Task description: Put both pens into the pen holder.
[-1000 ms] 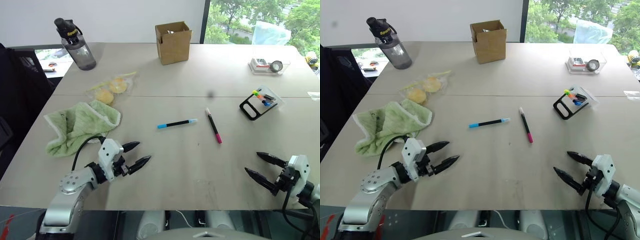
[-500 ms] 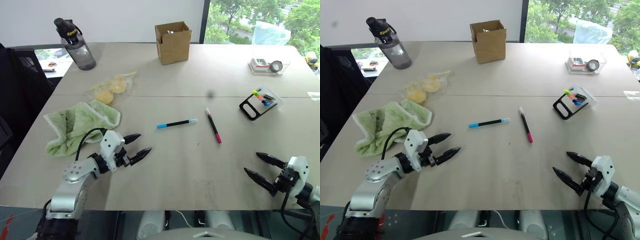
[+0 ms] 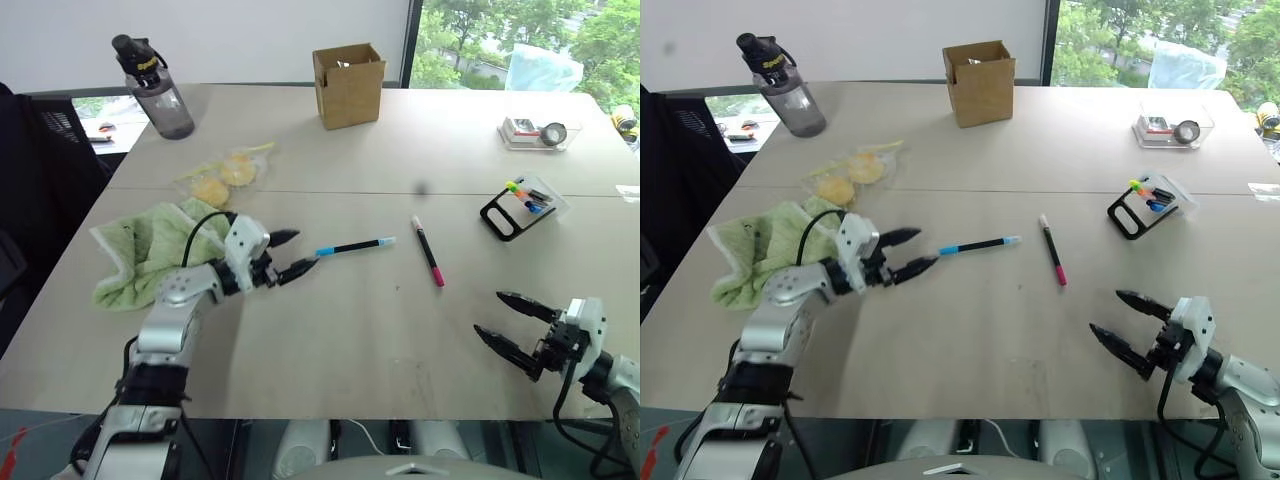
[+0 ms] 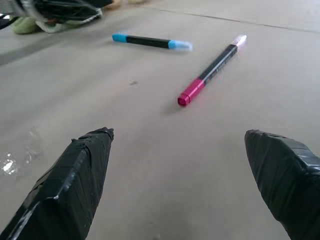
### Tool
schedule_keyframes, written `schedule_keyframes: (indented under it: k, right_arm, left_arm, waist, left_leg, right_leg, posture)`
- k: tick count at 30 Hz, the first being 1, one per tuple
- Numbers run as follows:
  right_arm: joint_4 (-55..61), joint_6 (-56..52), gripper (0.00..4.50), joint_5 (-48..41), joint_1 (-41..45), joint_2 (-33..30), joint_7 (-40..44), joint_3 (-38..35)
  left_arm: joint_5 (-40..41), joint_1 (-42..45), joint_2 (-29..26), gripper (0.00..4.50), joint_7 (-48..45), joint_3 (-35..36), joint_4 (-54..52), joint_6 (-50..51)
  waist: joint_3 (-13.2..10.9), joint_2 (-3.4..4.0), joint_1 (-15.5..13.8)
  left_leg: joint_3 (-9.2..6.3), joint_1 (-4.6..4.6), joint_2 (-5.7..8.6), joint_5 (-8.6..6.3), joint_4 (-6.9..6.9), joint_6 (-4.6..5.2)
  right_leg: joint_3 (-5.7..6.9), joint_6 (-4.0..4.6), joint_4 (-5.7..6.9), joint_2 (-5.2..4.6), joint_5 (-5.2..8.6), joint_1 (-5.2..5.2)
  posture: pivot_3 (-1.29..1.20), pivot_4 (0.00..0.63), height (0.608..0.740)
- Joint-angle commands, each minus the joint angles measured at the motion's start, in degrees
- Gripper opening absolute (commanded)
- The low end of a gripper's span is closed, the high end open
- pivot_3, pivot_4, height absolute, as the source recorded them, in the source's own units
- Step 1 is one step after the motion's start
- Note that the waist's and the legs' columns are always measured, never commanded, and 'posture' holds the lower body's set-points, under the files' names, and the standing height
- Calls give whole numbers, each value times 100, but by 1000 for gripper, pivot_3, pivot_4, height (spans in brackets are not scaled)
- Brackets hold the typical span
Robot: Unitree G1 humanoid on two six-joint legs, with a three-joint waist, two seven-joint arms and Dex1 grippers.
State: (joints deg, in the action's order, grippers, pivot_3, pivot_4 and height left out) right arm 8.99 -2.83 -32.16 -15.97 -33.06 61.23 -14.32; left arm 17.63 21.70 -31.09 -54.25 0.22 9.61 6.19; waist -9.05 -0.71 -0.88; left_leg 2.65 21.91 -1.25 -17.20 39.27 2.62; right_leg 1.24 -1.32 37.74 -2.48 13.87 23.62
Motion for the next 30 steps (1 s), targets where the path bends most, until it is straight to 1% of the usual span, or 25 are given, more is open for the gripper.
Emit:
schedule_keyframes:
  k: [1,6,9,13,15,16,18,19,23,24,26,28,30]
  right_arm:
    - [492,-165,4483,-182,13,-75,-48,-39]
    - [867,-243,4483,-149,54,3,-273,-9]
    - [939,-203,4483,-71,-22,43,-345,8]
    - [911,-167,4483,49,-193,-7,-342,-8]
    - [848,-177,4483,243,-258,-127,-325,33]
    - [817,-148,4500,284,-261,-135,-312,41]
    - [814,-133,4500,213,-194,-58,-348,30]
    - [827,-144,4500,203,-151,-42,-376,36]
    - [818,-172,4500,226,-30,-60,-383,65]
    - [821,-198,4500,201,14,-64,-384,71]
    - [833,-251,4500,160,93,-73,-391,85]
    - [865,-508,4500,108,155,-133,-415,162]
    - [909,-635,4500,121,287,-93,-432,345]
  left_arm:
    - [-400,423,5,3641,-175,-297,542,-306]
    - [-701,996,112,3641,-521,-667,1219,-498]
    - [-888,1124,73,3641,-790,-905,1409,-551]
    - [-1245,1218,-23,3641,-921,-1131,1686,-730]
    - [-1316,1252,-20,3641,-908,-1191,1726,-458]
    - [-1306,1263,10,3097,-896,-1199,1721,-357]
    - [-1285,1276,105,2675,-819,-1179,1704,-266]
    - [-1292,1263,129,2055,-804,-1180,1689,-262]
    - [-1241,1179,189,225,-764,-1116,1568,-182]
    - [-1204,1138,188,58,-737,-1075,1515,-168]
    - [-1074,1048,197,58,-692,-949,1398,-167]
    - [-639,935,302,58,-664,-635,1110,37]
    - [-8,795,442,58,-629,-249,613,554]
  waist:
    - [0,0,5]
    - [-2,-3,15]
    - [-4,-5,8]
    - [-4,-5,6]
    - [-3,-5,6]
    - [-3,-5,7]
    - [-2,-5,11]
    - [-2,-5,9]
    - [-2,-5,9]
    - [-2,-5,9]
    - [-2,-5,13]
    - [-2,-5,21]
    - [-4,-7,18]
  left_leg:
    - [1,0,0,0,0,0]
    - [2,0,-5,0,0,-1]
    - [2,-1,-6,0,0,0]
    - [3,-1,-5,0,1,-1]
    - [4,-1,-5,0,2,0]
    - [7,-3,-5,0,2,0]
    - [9,-6,-5,0,3,0]
    - [9,-8,-5,0,4,0]
    - [8,-10,-6,1,9,-1]
    - [7,-10,-6,1,10,-1]
    - [8,-10,-6,0,10,-1]
    - [8,-9,-6,0,10,-1]
    - [7,-6,-8,1,10,-1]
  right_leg:
    - [-2,0,0,16,0,0]
    - [-12,0,0,31,0,3]
    - [-15,0,2,34,0,3]
    - [-18,0,3,36,1,3]
    - [-20,0,4,36,1,3]
    - [-23,0,5,36,1,3]
    - [-26,-1,8,36,1,2]
    - [-27,-1,10,37,1,2]
    - [-30,-1,17,39,1,2]
    - [-29,-1,17,39,1,2]
    - [-31,-1,17,39,1,2]
    - [-32,-1,16,38,1,3]
    - [-31,0,17,36,1,4]
  posture:
    - [0,150,736]
    - [0,150,736]
    - [0,150,736]
    - [0,150,736]
    - [0,150,736]
    - [0,150,736]
    - [0,150,736]
    - [0,150,736]
    - [0,150,736]
    - [0,150,736]
    - [0,150,736]
    - [0,150,736]
    - [0,150,736]
